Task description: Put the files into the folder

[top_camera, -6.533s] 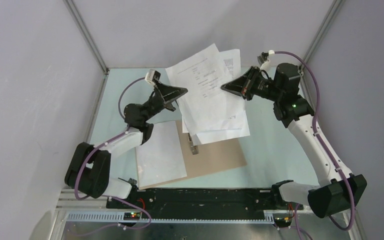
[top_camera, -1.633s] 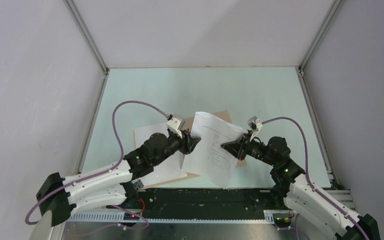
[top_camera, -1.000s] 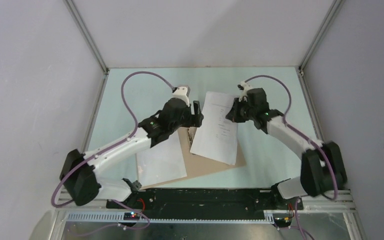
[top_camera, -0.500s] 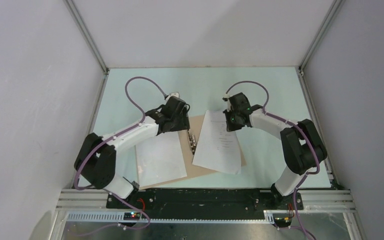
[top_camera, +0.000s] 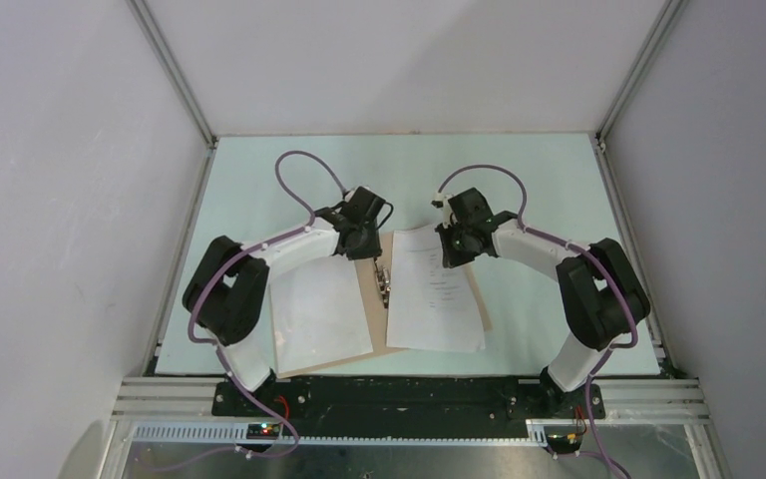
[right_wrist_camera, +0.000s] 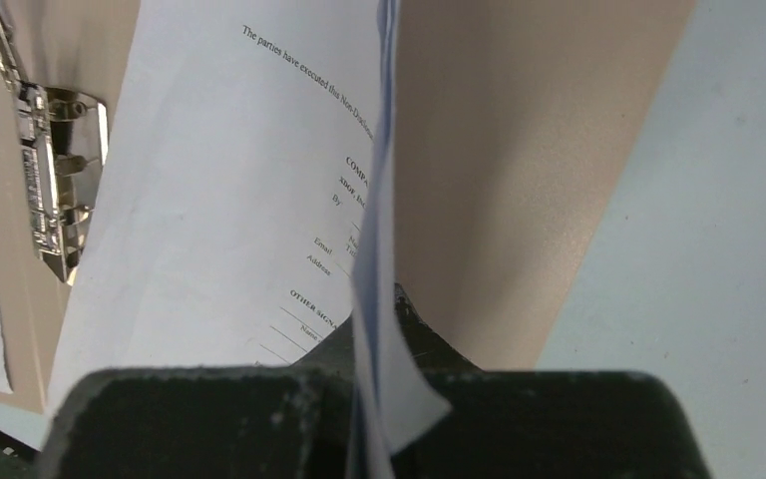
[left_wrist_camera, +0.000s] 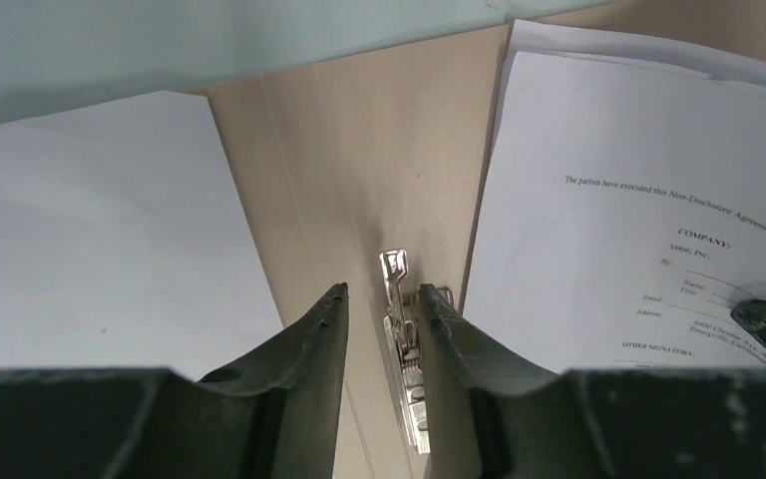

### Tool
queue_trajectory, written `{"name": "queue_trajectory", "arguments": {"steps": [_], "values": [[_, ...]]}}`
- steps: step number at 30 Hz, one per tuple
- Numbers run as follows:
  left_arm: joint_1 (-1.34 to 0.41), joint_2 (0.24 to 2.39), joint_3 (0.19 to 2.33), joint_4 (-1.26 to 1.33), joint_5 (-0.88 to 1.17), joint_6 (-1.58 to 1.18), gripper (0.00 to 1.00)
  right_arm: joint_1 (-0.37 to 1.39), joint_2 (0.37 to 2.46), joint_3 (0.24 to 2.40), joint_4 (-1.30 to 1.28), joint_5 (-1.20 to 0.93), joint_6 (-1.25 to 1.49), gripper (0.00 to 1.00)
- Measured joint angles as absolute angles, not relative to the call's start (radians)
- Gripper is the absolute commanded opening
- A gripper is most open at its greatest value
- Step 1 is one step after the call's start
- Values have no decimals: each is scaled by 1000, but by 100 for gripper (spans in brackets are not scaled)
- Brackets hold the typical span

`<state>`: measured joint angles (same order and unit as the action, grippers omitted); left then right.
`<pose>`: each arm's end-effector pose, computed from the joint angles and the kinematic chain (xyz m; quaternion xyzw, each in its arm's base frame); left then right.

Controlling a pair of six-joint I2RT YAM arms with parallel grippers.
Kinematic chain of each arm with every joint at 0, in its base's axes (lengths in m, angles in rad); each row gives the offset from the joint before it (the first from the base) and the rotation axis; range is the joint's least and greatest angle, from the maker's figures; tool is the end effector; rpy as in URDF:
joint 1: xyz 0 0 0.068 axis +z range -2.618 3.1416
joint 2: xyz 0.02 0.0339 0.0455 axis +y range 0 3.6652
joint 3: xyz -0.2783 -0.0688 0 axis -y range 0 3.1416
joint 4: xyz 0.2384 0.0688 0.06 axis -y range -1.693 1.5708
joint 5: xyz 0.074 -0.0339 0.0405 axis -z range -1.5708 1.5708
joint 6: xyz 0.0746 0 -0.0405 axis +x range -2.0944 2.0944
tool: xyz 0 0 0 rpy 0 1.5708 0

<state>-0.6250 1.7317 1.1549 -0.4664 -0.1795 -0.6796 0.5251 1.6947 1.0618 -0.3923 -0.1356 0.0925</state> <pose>0.3089 -0.2065 0.1811 -0.0496 0.9605 -0.0889 0.2589 0.3055 0.1886 0.1706 -0.2240 0.9345 0.1439 0.2363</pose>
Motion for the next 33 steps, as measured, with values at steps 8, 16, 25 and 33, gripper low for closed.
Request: {"name": "queue_trajectory", "arguments": {"steps": [8,16,25,33], "values": [[-625,1778,1189,-482,-180,-672,38,501,1694,1062,-338,-239,85,0],[-625,1833,1222,-493,-192,-673,30,492,1694,1064,-314,-297,83,0],[-625,1905,1274,-499,-199,-662,22,488,1694,1098,-310,-301,73,0],[-629,1931,1292,-501,-184,-634,12,488,1718,1103,-308,-321,75,0]]}}
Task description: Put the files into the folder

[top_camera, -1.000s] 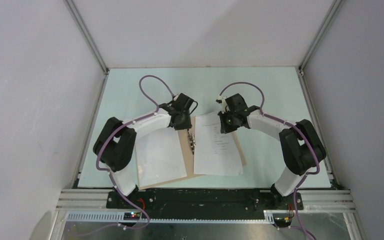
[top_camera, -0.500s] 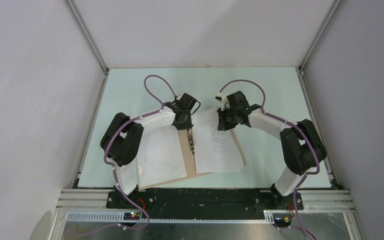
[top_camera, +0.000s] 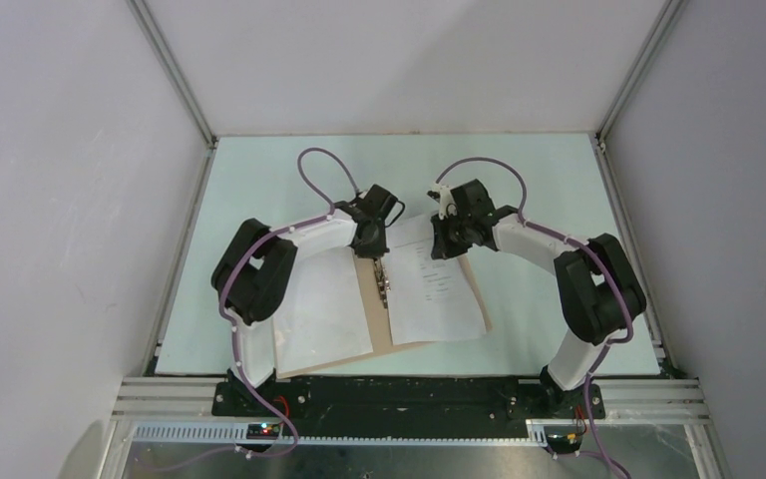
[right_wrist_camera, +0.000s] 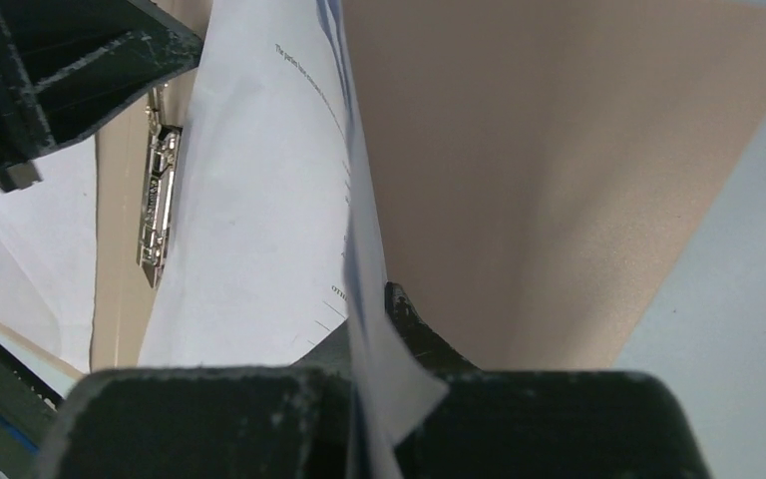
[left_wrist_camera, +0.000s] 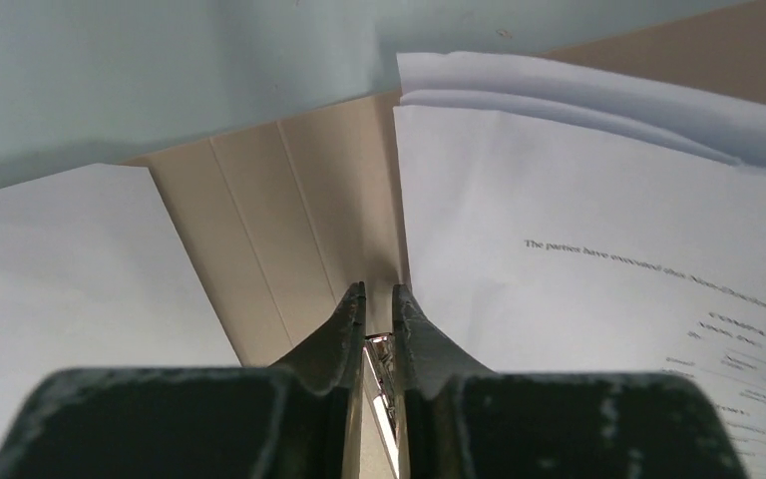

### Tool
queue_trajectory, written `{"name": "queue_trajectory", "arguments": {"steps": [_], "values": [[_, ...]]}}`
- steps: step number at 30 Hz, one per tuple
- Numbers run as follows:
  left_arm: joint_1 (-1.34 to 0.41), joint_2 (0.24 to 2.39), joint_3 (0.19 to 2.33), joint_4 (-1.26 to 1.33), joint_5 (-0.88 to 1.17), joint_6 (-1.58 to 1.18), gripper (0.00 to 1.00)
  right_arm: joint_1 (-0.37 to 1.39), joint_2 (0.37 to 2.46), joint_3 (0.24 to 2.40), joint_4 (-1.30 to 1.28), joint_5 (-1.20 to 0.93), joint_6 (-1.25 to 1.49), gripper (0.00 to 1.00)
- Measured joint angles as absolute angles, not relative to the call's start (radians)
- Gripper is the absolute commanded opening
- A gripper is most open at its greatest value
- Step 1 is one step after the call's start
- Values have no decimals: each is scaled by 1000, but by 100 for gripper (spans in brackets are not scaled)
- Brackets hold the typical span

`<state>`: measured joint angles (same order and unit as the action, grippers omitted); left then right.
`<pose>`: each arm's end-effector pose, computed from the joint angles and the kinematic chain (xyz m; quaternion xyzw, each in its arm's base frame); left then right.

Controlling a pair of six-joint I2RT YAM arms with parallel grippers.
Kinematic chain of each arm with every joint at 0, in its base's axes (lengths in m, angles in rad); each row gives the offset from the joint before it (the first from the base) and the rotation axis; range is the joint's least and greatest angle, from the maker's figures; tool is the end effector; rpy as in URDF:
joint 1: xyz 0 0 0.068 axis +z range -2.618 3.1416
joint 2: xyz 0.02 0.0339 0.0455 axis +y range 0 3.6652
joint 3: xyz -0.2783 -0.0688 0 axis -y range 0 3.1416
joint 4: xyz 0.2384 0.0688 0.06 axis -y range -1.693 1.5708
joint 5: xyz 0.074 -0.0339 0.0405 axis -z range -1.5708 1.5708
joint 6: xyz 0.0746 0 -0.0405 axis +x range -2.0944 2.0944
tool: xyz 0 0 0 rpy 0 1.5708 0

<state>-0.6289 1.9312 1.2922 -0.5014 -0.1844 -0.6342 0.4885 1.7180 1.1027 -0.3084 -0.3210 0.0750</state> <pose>0.3370 -0.2282 0.1460 -0.0222 0.9727 -0.0529 0.2247 0.3222 0.1979 0.1847 -0.2419 0.9056 0.2328 0.2593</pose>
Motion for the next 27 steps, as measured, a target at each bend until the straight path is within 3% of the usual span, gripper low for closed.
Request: {"name": "queue_trajectory", "arguments": {"steps": [10,27], "values": [[-683,1932,1304,-505,-174,-589,3,488,1750,1103,-339,-315,78,0],[-705,1931,1304,-509,-173,-604,20,489,1750,1084,-361,-262,147,0]]}}
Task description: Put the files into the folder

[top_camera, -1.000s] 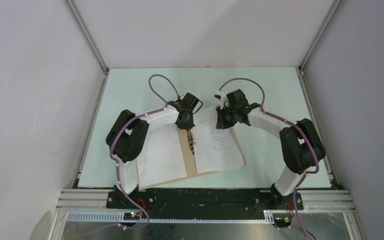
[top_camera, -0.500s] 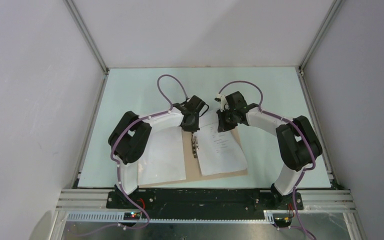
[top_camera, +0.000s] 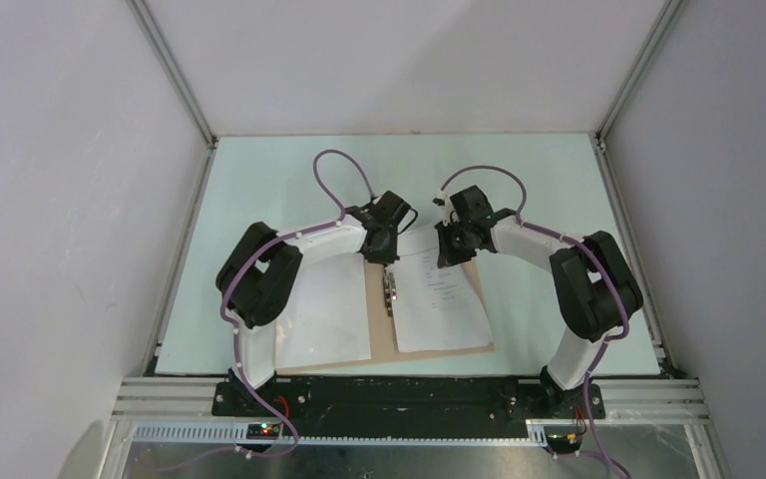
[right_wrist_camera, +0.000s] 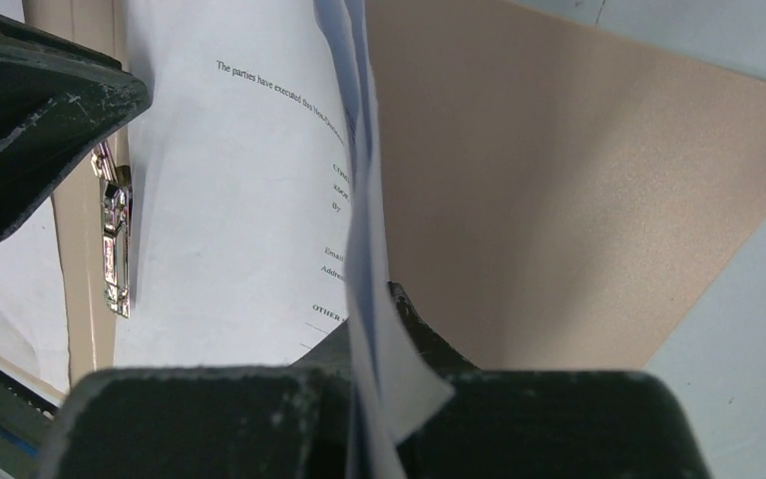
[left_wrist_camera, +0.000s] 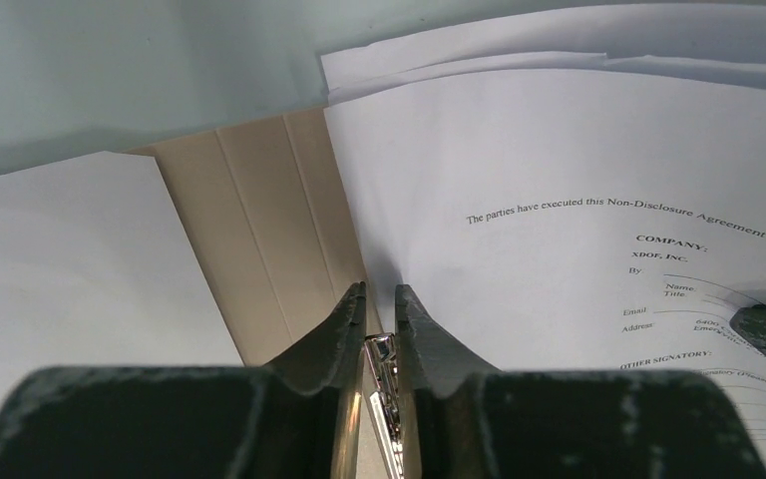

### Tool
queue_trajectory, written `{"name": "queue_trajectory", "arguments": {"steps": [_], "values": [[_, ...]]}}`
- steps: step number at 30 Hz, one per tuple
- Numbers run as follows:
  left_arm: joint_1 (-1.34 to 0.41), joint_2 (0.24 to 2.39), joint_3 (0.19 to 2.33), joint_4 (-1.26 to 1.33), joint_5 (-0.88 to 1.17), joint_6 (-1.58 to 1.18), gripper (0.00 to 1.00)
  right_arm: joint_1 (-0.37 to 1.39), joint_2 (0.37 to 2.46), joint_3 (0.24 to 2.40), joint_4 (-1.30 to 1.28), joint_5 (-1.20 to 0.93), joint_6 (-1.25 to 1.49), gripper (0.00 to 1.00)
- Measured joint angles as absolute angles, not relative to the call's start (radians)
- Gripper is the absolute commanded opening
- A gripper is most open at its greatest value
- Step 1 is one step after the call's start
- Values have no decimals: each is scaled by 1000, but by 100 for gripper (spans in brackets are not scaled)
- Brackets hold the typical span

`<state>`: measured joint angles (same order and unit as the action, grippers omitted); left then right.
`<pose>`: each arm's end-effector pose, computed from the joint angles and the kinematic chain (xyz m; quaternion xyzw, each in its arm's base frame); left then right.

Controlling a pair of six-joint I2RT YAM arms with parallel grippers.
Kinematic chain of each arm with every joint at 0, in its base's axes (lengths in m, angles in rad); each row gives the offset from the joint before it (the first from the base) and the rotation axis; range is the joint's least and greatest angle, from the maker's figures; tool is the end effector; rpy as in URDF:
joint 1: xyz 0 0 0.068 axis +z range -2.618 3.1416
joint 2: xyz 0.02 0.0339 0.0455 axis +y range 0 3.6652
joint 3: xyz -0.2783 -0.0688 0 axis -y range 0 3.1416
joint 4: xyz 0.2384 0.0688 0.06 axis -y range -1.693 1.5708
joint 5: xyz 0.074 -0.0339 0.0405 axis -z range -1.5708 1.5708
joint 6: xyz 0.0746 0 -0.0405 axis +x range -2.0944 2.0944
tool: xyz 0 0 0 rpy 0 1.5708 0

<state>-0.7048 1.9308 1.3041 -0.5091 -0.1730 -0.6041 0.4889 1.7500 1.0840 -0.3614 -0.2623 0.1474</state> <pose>0.3195 -0.2549 0.1490 0.0303 0.9725 -0.0639 0.2219 0.3173 0.1907 0.1622 -0.1969 0.9352 0.2029 0.2133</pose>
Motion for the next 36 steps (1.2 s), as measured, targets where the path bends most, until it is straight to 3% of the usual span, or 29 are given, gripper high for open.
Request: {"name": "queue_trajectory", "arguments": {"steps": [10,14,19,25,36], "values": [[-705,1883,1304,-516,-173,-623,43,492,1746,1076,-362,-250,195,0],[-705,1827,1300,-519,-173,-628,46,495,1737,1072,-363,-247,209,0],[-705,1725,1262,-519,-172,-630,43,499,1732,1071,-368,-240,216,0],[-744,1620,1186,-522,-165,-662,31,511,1729,1064,-371,-224,228,0],[-863,1609,1138,-525,-128,-701,23,519,1685,1029,-388,-207,204,0]]}}
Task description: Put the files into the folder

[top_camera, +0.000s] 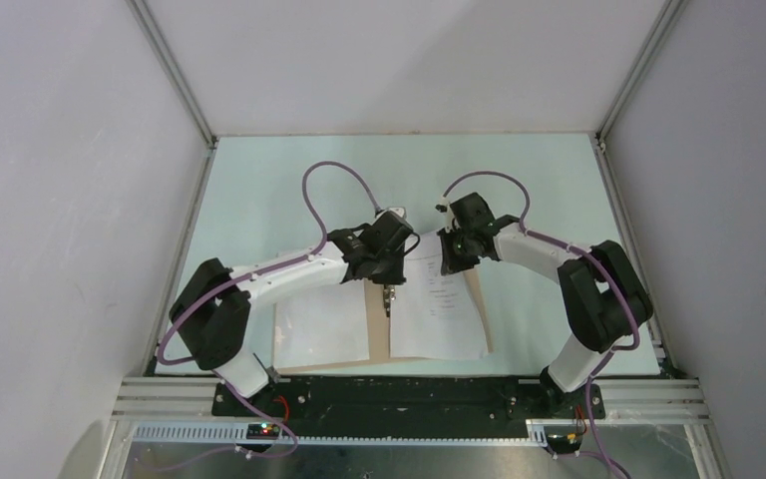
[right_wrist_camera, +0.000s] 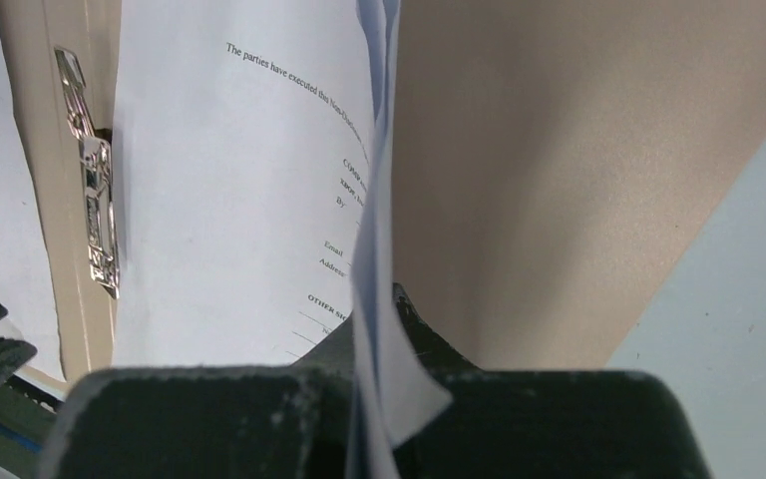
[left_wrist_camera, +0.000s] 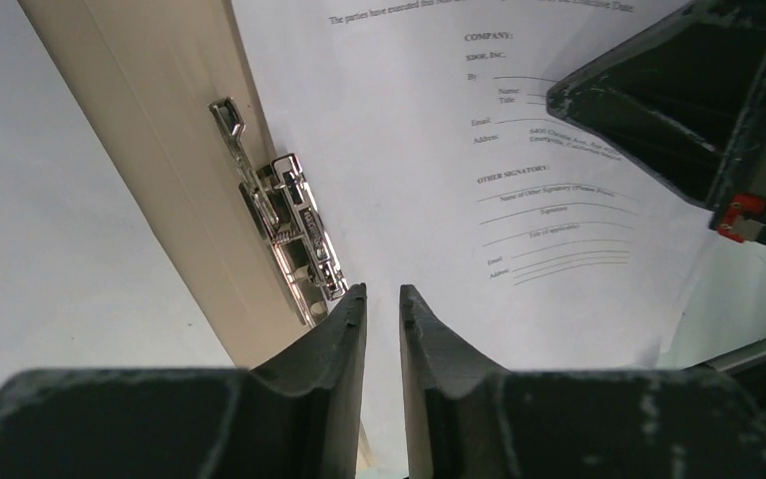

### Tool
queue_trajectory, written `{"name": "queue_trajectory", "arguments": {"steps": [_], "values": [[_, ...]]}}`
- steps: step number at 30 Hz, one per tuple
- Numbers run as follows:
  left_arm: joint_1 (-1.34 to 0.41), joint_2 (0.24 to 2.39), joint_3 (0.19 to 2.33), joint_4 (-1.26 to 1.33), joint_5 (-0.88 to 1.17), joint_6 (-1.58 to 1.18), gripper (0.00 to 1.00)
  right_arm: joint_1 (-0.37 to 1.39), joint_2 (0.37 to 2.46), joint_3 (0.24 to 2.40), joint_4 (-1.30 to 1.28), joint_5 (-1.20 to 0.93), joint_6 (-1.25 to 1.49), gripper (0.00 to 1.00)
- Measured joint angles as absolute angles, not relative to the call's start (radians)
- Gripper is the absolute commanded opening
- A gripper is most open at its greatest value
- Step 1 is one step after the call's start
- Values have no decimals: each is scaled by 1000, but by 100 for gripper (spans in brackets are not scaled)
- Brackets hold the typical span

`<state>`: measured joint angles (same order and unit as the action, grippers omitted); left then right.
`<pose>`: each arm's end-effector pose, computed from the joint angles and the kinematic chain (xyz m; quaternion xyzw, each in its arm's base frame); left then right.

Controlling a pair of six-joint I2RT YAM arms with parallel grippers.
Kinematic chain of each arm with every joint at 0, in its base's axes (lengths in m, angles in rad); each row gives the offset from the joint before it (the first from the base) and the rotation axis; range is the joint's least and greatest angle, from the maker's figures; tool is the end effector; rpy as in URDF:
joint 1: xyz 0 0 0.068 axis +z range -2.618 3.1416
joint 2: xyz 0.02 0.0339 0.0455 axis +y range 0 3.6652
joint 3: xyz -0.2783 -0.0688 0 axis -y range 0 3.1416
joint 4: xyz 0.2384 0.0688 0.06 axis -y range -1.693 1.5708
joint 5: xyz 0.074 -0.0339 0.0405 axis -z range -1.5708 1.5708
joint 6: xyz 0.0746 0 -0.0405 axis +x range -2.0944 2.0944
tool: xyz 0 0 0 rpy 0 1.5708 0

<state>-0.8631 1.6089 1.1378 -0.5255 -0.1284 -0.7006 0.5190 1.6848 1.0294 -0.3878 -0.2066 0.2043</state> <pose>0.2352 -0.2602 0.2126 0.0596 0.9554 -0.1554 0.2439 0.2974 0.1875 0.1652 -0.1770 0.9442 0.1849 0.2074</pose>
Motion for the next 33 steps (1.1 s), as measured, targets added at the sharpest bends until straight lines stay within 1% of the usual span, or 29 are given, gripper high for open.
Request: {"name": "queue_trajectory", "arguments": {"steps": [12,25,33], "values": [[-937,1624,1116,-524,-108,-709,18,537,1651,1002,-381,-199,147,0],[-947,1648,1075,-518,-101,-727,17,553,1654,1002,-345,-159,76,0],[-947,1654,1075,-518,-101,-727,17,601,1662,1002,-338,-104,26,0]]}}
